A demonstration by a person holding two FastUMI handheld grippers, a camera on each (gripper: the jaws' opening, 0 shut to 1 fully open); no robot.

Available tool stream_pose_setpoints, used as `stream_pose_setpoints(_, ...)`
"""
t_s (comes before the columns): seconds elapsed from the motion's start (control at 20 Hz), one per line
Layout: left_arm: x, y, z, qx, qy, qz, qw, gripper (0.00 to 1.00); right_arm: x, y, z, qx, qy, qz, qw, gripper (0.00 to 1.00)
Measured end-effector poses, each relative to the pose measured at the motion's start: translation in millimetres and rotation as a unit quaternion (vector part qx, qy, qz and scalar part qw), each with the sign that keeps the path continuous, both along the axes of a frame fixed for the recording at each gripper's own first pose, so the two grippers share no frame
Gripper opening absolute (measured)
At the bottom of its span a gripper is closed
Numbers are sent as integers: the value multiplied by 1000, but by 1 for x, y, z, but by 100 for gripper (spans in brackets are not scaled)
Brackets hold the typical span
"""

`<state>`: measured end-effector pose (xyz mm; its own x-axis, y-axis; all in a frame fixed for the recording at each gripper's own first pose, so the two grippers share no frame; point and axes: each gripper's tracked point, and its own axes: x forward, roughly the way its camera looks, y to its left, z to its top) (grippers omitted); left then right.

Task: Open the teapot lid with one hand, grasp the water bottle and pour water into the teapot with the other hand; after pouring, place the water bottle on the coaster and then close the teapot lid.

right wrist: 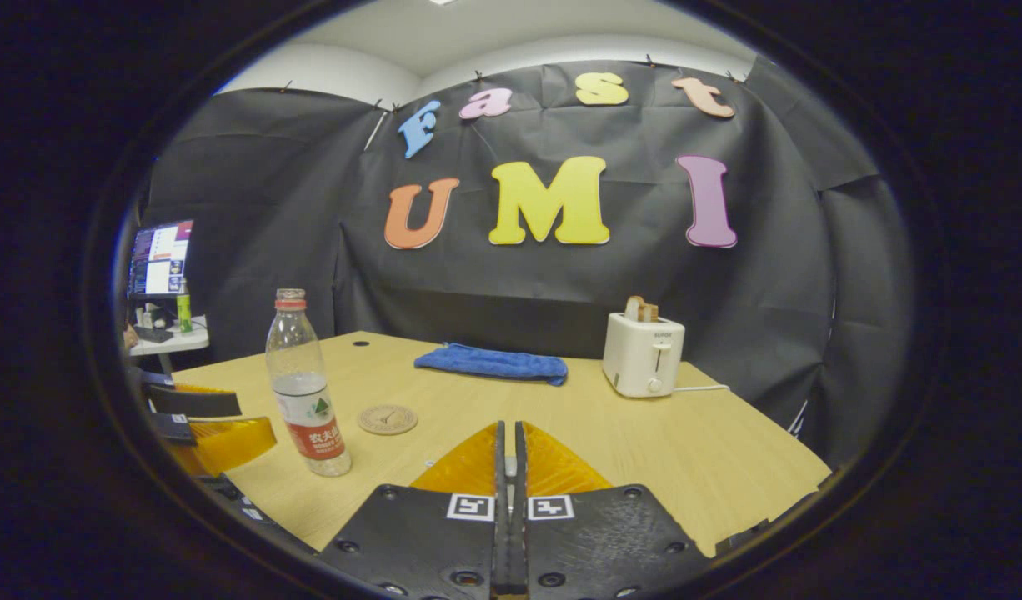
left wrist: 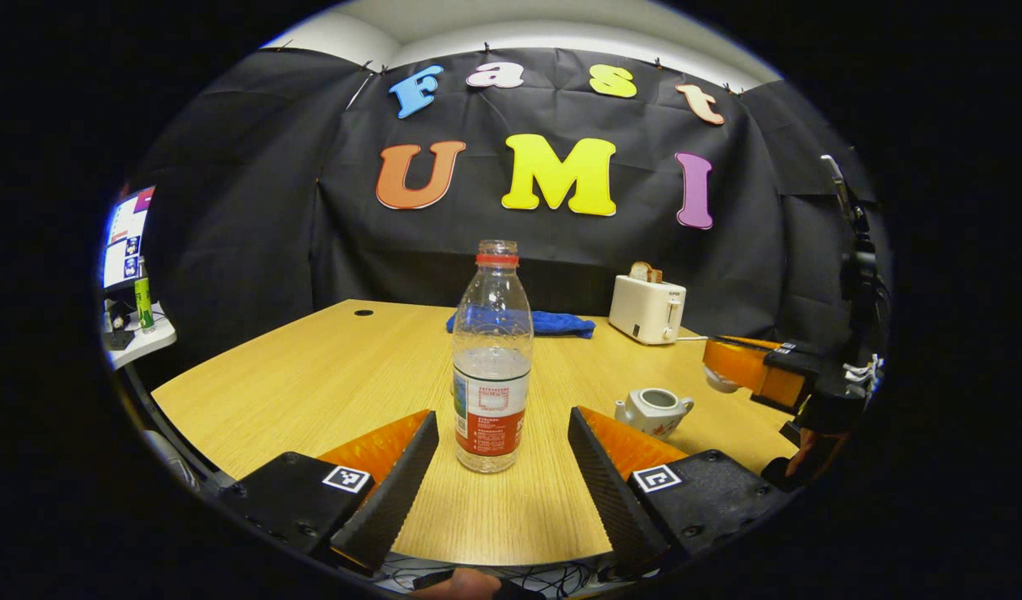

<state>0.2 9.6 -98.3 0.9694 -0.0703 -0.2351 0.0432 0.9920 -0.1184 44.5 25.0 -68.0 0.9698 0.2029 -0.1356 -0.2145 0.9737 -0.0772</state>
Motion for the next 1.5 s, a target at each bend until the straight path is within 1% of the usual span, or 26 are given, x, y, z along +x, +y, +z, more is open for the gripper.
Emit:
stream_pose_setpoints(0.15,14,-4,-15,8,5,-3,1000,98,-9,-10,3,-11,-9,-8,1000,0)
stream_pose_setpoints(0.25,24,-3,-24,17,10,-5,1000,98,-13,-12,0,-8,-5,-6,1000,0)
stream_pose_setpoints(0.55,44,5,-32,19,24,0,1000,98,-15,-11,-5,-11,4,-2,1000,0)
stream_pose_setpoints(0.75,50,5,-38,23,30,-6,999,98,-14,-11,-12,0,20,1,1000,0)
stream_pose_setpoints(0.85,51,7,-38,32,28,-2,999,90,-15,-14,-13,2,22,0,1000,0)
stream_pose_setpoints(0.9,51,8,-37,36,27,-1,999,84,-15,-15,-13,3,23,-1,1000,0)
stream_pose_setpoints(1.0,53,7,-37,39,29,-4,999,78,-16,-17,-12,4,22,-2,1000,0)
stream_pose_setpoints(1.1,52,7,-36,47,34,-2,998,78,-17,-21,-11,6,22,-4,1000,0)
stream_pose_setpoints(1.2,50,12,-31,69,35,1,997,76,-17,-25,-11,7,21,-6,1000,0)
stream_pose_setpoints(1.35,50,16,-16,115,19,2,993,75,-19,-31,-12,10,22,-6,1000,0)
stream_pose_setpoints(1.45,50,20,-7,155,12,4,988,75,-20,-36,-14,13,24,-8,1000,0)
stream_pose_setpoints(1.5,50,23,-1,181,4,4,983,75,-20,-39,-16,14,26,-9,1000,0)
